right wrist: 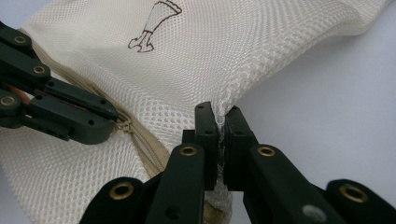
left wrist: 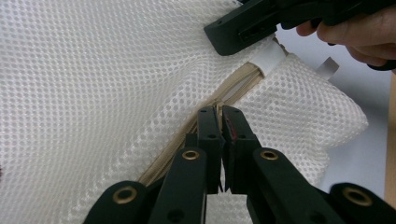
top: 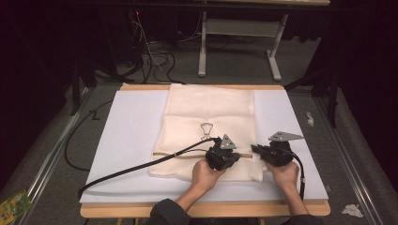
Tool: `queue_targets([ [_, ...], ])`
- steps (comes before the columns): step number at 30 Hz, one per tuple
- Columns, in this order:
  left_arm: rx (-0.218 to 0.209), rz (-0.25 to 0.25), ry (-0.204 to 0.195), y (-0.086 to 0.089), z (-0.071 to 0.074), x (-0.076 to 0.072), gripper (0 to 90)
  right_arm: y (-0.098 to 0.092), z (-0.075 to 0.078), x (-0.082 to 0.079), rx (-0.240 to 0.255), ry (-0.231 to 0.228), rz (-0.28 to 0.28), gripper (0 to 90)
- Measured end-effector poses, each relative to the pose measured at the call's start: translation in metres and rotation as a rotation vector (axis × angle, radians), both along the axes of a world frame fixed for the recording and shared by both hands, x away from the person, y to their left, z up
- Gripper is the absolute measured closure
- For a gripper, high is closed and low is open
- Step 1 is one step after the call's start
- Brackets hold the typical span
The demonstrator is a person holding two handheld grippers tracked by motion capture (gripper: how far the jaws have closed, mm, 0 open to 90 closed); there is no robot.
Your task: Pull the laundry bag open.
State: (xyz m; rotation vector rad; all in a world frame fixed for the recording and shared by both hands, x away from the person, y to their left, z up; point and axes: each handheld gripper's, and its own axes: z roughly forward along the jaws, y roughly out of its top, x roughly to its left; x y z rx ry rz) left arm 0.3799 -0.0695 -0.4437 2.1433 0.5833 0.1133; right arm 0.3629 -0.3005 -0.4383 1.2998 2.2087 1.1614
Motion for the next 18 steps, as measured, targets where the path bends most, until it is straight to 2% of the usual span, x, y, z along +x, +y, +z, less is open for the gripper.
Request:
queue_targets([
  [5, -0.004, 0.004, -0.009, 0.002, 0.0019, -0.0009, 87.1, 0.0003, 0.0015, -0.0005, 0.003, -0.001, -0.002, 88.4],
  [8, -0.004, 0.002, -0.001, 0.0024, 0.0014, -0.0002, 87.1, -0.0003, 0.0007, 0.0, 0.008, 0.002, -0.001, 88.4],
  [18, -0.011, 0.009, -0.002, 0.0104, 0.0025, 0.0003, 87.1, 0.0017, 0.0005, 0.0016, -0.008, 0.006, 0.003, 88.4],
])
